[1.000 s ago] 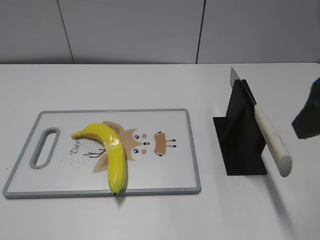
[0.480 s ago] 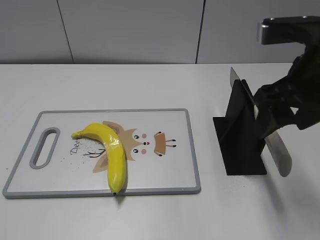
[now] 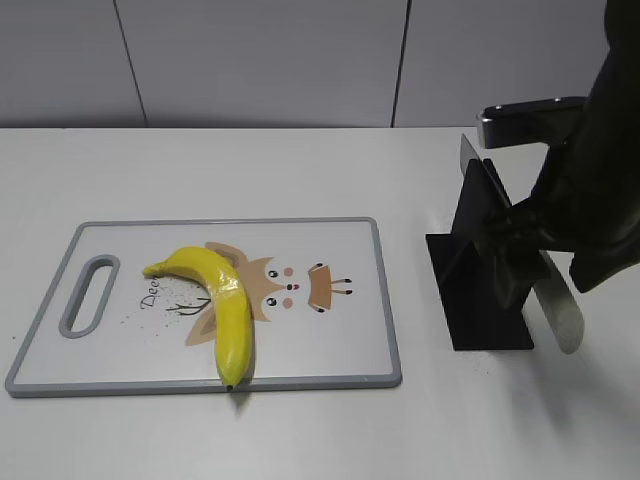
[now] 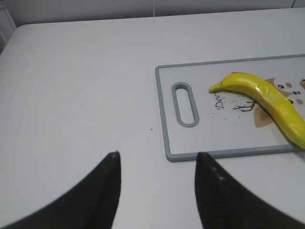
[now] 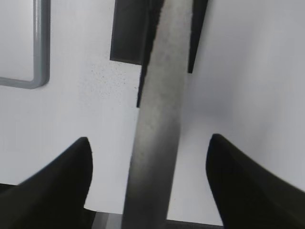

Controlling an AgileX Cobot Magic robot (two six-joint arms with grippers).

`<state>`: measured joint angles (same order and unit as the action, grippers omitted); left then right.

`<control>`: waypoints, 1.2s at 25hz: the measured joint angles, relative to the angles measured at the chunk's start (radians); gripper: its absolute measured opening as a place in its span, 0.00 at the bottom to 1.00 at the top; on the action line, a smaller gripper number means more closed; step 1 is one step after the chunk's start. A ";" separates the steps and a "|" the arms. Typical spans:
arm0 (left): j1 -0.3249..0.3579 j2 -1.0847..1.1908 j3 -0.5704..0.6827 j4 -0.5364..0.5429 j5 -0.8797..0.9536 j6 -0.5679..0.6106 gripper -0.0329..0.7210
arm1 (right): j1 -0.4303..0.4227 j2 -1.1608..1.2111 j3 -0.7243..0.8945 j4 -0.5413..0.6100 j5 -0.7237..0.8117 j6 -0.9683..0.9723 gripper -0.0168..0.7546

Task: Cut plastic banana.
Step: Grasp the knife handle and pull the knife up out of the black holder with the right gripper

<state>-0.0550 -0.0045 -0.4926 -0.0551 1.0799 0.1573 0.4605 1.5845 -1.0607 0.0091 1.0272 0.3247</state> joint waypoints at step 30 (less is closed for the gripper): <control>0.000 0.000 0.000 0.000 0.000 0.000 0.69 | -0.001 0.043 0.000 0.047 0.035 0.070 0.27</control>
<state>-0.0550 -0.0045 -0.4926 -0.0551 1.0799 0.1573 0.4596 1.6278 -1.0607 0.0563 1.0618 0.3946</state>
